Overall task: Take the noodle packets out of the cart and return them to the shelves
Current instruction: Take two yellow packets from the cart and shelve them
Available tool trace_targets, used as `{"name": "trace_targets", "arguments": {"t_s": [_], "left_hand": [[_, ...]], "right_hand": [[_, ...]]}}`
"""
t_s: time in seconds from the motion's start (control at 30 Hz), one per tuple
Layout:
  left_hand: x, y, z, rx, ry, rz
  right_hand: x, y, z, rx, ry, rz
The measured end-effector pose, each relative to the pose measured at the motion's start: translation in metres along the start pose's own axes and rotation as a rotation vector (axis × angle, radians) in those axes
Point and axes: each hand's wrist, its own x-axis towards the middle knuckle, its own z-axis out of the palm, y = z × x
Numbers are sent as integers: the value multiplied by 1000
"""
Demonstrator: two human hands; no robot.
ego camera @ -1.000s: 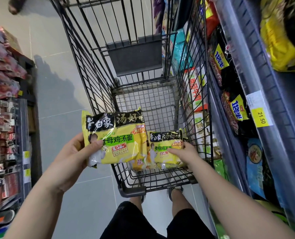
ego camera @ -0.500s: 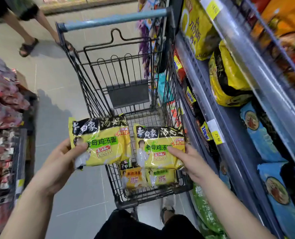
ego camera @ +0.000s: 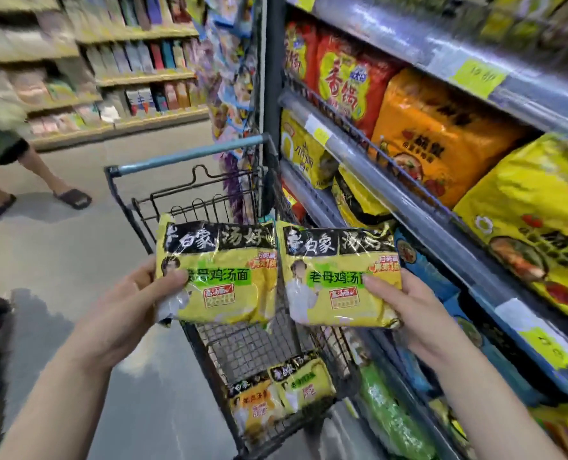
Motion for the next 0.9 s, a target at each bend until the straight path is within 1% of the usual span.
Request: {"name": "trace_targets", "arguments": {"t_s": [0.17, 0.3, 0.43, 0.5, 0.67, 0.7, 0.8, 0.9], "left_hand": [[2, 19, 18, 38, -277, 60], [-12, 33, 53, 50, -445, 13], [-36, 38, 96, 93, -626, 5], [-52, 37, 122, 120, -694, -15], [-108, 24, 186, 128, -845, -47], [-127, 24, 201, 138, -885, -46], [-179, 16, 244, 113, -922, -32], [-242, 2, 285, 77, -993, -18]], "right_hand": [[-94, 10, 5, 121, 249, -46], [-171, 23, 9, 187, 455, -60], [-249, 34, 6, 235, 682, -122], [-290, 42, 3, 253, 765, -148], [-392, 63, -11, 314, 924, -207], [-415, 68, -13, 322, 964, -221], [-489, 86, -21, 337, 1062, -297], [-567, 103, -27, 323, 1146, -339]]}}
